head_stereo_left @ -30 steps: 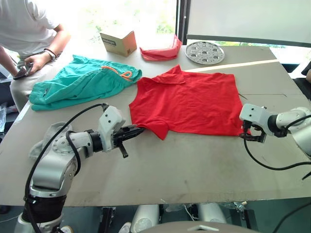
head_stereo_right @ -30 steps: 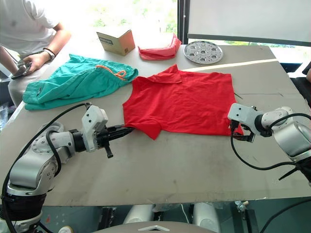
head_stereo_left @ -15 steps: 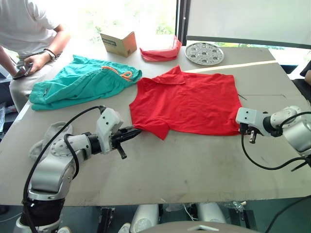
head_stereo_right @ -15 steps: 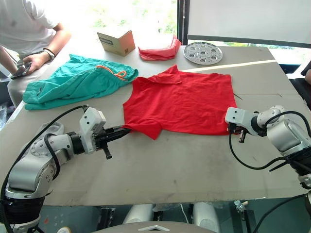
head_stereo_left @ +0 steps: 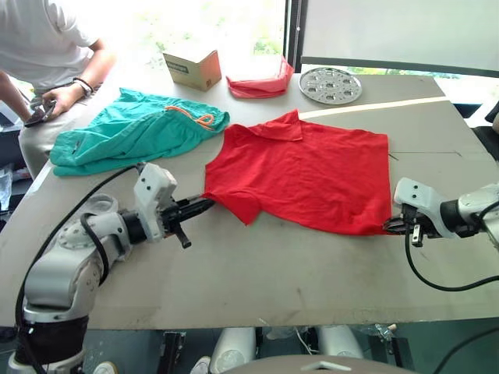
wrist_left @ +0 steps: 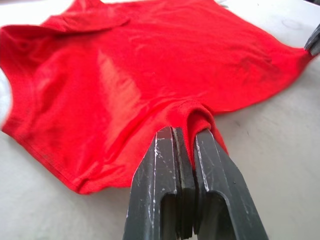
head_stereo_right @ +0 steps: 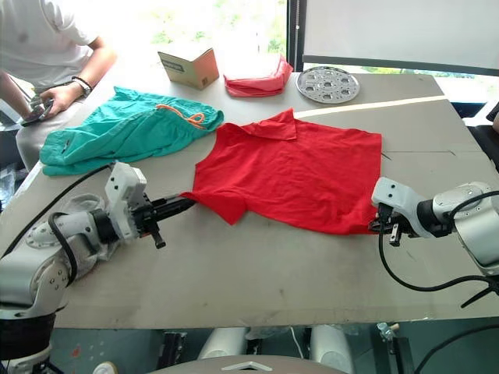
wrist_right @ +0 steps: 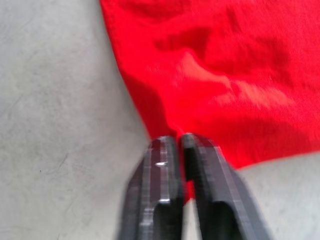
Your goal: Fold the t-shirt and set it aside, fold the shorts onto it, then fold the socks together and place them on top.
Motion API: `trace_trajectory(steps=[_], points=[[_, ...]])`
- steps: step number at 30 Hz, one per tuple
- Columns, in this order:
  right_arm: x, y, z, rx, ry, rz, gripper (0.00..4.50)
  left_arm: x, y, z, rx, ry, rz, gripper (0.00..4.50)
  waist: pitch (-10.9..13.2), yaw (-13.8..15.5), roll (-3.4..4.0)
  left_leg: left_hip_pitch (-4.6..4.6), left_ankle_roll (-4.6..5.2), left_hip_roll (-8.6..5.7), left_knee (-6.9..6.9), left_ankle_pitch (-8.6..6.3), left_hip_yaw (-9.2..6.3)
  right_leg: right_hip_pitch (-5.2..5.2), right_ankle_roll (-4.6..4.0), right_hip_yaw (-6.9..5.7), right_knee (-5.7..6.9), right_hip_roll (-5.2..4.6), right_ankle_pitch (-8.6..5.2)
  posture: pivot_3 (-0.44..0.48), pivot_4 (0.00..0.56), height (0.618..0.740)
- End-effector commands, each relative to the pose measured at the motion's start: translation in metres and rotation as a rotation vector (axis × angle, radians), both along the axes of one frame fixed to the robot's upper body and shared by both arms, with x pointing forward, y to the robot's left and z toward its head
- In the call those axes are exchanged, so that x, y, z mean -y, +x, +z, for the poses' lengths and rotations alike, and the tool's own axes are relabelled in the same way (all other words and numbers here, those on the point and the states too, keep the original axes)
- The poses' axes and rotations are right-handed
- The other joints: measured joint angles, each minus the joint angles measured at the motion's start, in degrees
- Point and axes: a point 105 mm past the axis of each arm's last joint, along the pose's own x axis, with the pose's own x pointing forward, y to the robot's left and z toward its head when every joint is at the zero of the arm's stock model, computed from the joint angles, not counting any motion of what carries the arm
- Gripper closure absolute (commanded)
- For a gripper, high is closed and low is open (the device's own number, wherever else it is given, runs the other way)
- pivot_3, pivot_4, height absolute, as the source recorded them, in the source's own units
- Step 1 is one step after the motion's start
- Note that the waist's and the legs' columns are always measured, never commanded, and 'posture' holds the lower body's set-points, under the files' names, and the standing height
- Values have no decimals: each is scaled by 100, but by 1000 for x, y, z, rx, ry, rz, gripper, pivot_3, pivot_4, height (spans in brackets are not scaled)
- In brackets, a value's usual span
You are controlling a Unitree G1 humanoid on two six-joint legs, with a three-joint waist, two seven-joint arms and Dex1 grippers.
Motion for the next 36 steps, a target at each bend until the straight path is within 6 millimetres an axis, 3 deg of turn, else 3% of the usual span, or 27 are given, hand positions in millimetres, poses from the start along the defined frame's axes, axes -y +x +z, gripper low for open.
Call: trace_trajectory(steps=[1, 7, 15, 23, 27, 28, 29, 31, 36], points=[[5, -4, 10, 108, -76, 64, 2283, -1, 1, 9, 19, -7, -12, 4500, 1, -1, 1, -2, 0, -1, 0, 0, 0, 0, 2, -1, 0, 0, 1, 0, 150, 740], [9, -21, -5, 91, -145, 109, 2283, 1, 1, 8, 12, -7, -19, 4500, 2, -23, 2, 1, -14, -1, 0, 8, 6, -2, -9, 4, -2, 0, -6, 0, 150, 740], [10, 3, -16, 163, -203, 64, 2283, 6, -2, 8, 5, -1, -34, 4500, 0, -26, -3, 5, -18, 1, 1, 11, 9, -1, -17, 9, 2, 7, -10, 0, 150, 740], [8, -9, -36, 10, -289, 145, 2283, 10, -7, 9, 8, -8, -28, 4500, -13, -7, -23, 5, -19, 1, 1, 11, 4, 0, -18, 6, 0, 6, -11, 0, 150, 740], [13, -6, -42, -38, -289, 89, 3245, 15, -9, 9, 4, -19, -29, 4500, -34, -12, -57, 6, -21, 2, 1, 12, 2, 2, -19, 9, -1, 3, -11, 0, 150, 740], [12, -7, -35, -56, -252, 65, 3719, 16, -10, 8, 2, -21, -29, 4500, -40, -13, -67, 7, -20, 4, 1, 12, 1, 3, -19, 9, -1, 4, -11, 0, 150, 740], [11, -8, -28, -66, -215, 44, 3808, 16, -10, 9, 1, -23, -29, 4500, -43, -13, -72, 7, -20, 5, 1, 12, 0, 4, -19, 10, -1, 3, -11, 0, 150, 740], [12, -10, -15, -75, -159, 21, 4411, 15, -12, 9, -14, -37, -33, 4500, -41, 0, -68, 12, -14, 4, 4, 8, 2, 11, -19, 10, -1, -15, -10, 0, 150, 740], [24, -26, 11, -126, -92, -39, 4411, 15, -38, 7, -139, -71, -131, 4500, -9, -4, -17, -2, -17, 0, -1, 10, -5, 1, -20, 10, -2, -21, -11, 0, 150, 740]])
